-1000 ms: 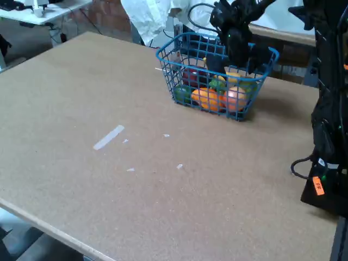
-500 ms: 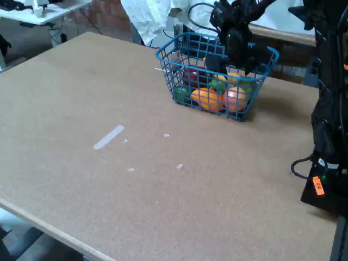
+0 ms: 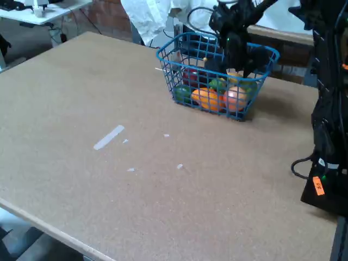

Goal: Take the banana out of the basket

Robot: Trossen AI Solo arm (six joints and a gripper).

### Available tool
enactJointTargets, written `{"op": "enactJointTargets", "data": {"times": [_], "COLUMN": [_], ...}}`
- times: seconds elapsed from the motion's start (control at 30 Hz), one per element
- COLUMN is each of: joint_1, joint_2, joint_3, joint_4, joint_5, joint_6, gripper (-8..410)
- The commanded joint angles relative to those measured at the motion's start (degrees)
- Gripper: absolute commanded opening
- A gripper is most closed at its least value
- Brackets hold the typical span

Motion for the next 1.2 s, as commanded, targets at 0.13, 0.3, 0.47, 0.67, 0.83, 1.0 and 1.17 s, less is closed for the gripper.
{"op": "enactJointTargets", "data": {"times": [0.13,0.3,0.47,0.67,0.83,1.0,1.17], "joint_1": [-0.13,-0.15,-0.15,-0.13,-0.13,-0.04,0.13], "joint_2": [3.45,3.21,3.04,2.8,2.78,2.58,1.66], "joint_3": [-0.33,-0.33,-0.33,-0.31,-0.31,-0.31,-0.31], "joint_4": [0.96,2.56,5.25,6.75,6.75,6.71,6.75], "joint_5": [0.42,3.72,5.16,5.18,5.14,4.39,3.32], "joint_6": [0.31,-0.35,-1.38,-1.25,-0.7,0.55,0.72], "gripper": [259,259,259,253,214,142,86]}}
